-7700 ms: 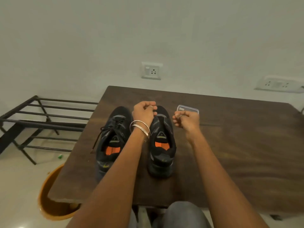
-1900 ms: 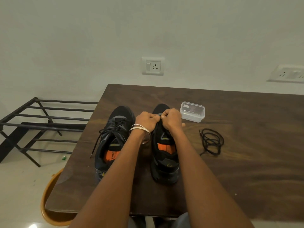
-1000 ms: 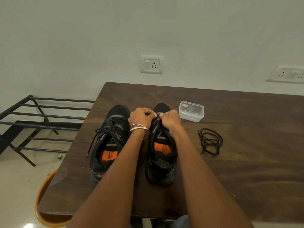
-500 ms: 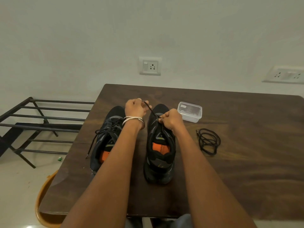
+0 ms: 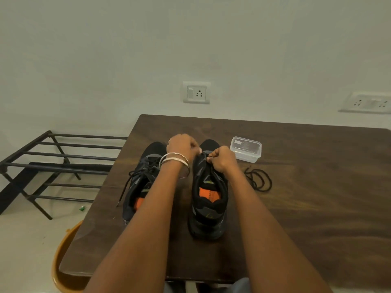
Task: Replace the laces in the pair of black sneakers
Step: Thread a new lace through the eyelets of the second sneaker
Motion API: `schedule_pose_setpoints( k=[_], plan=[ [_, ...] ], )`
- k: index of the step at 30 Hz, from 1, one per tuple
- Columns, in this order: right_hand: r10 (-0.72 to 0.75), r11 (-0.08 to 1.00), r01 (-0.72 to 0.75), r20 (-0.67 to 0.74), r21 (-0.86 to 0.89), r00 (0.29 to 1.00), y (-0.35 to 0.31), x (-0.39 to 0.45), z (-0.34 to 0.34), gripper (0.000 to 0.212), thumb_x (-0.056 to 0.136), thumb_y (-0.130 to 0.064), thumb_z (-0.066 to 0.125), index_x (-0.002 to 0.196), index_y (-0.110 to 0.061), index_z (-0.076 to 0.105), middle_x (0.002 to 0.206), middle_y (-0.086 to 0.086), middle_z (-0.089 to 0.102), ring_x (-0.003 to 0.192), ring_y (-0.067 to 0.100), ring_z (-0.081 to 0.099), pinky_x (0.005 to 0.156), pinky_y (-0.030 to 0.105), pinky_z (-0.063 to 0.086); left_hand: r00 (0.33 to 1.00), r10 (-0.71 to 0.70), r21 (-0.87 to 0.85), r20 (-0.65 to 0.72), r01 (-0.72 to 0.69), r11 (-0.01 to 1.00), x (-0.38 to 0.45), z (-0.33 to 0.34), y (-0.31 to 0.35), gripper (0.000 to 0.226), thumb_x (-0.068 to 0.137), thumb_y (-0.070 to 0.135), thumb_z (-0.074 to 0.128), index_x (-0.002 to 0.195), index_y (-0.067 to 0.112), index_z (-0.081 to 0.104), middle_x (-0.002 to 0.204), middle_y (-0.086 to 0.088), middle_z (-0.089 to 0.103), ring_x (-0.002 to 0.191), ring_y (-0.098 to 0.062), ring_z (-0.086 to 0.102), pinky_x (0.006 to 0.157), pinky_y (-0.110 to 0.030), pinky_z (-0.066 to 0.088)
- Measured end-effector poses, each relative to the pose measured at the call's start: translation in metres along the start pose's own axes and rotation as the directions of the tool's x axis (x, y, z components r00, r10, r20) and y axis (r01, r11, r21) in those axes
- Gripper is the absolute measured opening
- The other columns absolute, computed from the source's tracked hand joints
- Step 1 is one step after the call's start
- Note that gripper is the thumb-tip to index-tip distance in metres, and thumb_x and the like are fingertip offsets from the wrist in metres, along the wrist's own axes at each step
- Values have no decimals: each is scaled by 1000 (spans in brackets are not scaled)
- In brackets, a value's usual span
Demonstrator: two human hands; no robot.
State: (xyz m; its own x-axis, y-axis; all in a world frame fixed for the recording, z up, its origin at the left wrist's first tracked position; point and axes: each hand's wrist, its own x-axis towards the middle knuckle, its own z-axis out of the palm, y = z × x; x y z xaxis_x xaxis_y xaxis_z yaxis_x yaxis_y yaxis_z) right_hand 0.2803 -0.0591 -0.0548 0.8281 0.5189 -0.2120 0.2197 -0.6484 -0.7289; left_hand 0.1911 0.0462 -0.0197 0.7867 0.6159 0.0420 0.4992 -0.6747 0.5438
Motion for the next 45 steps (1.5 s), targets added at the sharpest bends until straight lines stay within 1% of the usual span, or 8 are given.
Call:
schedule_pose_setpoints(
  k=[7,11,14,20,25,31,39,45],
  plan=[
    [14,1000,-14,-8,-18,1000,1,4,3,17,91,-21,68,77,-12,71,92,7,69,101,27,62,94,52,49,961,-272,-310,58,276,910,-1,4,-1,24,93,20,57,86,0,69,87,-13,67,78,-24,60,75,-32,46],
    [21,999,-22,-21,-37,1000,0,5,5,15,91,-24,68,81,-13,71,94,8,69,99,27,63,94,51,49,849,-505,-791,152,411,453,16,-21,7,36,96,17,50,60,12,54,38,5,56,25,-8,39,43,-23,31],
    [21,999,-22,-8,-30,1000,0,3,1,15,91,-25,68,84,-13,72,95,8,70,100,27,62,96,51,48,829,-559,-941,2,191,279,11,-30,0,33,93,11,52,60,11,56,46,3,57,39,-11,43,49,-23,33],
    [103,981,-103,9,165,995,1,-3,-35,35,89,-35,69,96,-1,68,69,4,67,63,17,62,74,38,56,695,-631,-705,-345,252,663,-8,-24,-16,23,94,14,48,102,5,67,108,-12,66,105,-30,58,82,-30,42],
    [98,935,-85,-20,344,995,-14,-26,-76,15,95,-16,65,93,-2,62,70,6,60,35,2,46,37,14,35,868,-224,-216,-443,140,966,-17,-27,-5,31,90,21,58,120,24,62,129,-5,54,123,-30,42,100,-45,37],
    [-91,876,53,56,480,994,-36,-48,-88,6,90,-1,66,87,1,71,73,15,67,48,11,53,54,27,48,972,216,-39,-97,-220,975,-22,-5,34,33,92,31,60,125,33,62,123,4,59,118,-25,42,98,-41,35],
    [49,988,-20,-194,151,980,0,-37,-105,2,82,0,75,84,0,75,85,13,71,63,13,59,52,23,45,954,-167,-270,-249,98,958,-21,10,20,24,92,29,59,70,23,67,85,-1,71,96,-29,61,94,-49,47],
    [105,994,-101,-338,30,935,16,-27,-109,27,84,-20,77,101,1,71,108,17,69,97,25,65,76,27,48,942,-208,-272,-264,135,953,-16,12,2,12,91,27,62,82,26,69,94,-1,67,106,-30,57,97,-48,45]
  ],
)
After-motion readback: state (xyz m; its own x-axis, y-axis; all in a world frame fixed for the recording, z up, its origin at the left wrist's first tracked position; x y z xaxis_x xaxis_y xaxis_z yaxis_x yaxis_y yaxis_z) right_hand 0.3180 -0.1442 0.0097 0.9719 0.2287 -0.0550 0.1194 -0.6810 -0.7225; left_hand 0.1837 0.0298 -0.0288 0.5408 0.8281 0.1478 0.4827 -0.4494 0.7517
